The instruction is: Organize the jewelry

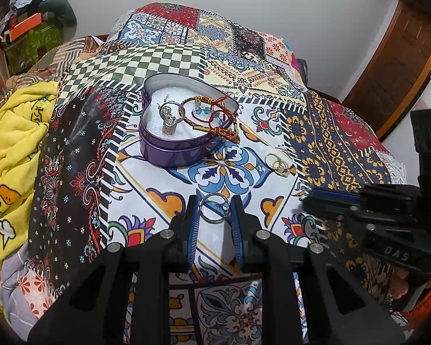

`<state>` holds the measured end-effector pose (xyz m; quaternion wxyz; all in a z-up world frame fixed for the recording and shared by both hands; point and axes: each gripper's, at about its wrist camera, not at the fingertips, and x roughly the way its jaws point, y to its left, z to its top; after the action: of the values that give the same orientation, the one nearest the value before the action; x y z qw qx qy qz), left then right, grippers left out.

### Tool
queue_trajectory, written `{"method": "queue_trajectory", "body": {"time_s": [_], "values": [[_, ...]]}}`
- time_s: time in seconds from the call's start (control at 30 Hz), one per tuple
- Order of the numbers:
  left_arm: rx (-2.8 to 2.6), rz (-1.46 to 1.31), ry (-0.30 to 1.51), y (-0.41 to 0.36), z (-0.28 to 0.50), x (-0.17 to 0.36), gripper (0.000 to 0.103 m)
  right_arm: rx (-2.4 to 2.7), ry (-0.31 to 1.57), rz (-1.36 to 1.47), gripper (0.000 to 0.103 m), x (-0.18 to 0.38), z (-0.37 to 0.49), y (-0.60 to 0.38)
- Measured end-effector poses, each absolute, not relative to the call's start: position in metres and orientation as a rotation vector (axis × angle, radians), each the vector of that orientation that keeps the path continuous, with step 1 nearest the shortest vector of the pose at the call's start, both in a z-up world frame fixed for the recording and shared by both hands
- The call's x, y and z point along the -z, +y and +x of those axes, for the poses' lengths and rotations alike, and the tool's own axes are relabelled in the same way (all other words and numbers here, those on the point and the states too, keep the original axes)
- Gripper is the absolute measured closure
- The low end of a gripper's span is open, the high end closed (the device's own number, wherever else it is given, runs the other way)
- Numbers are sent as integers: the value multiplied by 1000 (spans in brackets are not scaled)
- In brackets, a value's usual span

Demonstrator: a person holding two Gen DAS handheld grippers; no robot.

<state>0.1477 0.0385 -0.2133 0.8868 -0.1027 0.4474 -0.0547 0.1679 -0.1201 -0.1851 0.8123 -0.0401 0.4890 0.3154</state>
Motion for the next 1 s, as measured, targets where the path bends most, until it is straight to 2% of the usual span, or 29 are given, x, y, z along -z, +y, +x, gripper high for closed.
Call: {"method": "queue_trajectory", "body": {"time_s": [0.37,0.77,1.0], "values": [[113,-190,907,33,135,198,83,-629,965,-64,92,155,172,-136],[60,-162,794,57,145,156,83,-706,852,-85,92,119,185,-93],[33,-147,735,73,165,141,83,-751,829,-128,92,118,199,-60]]}}
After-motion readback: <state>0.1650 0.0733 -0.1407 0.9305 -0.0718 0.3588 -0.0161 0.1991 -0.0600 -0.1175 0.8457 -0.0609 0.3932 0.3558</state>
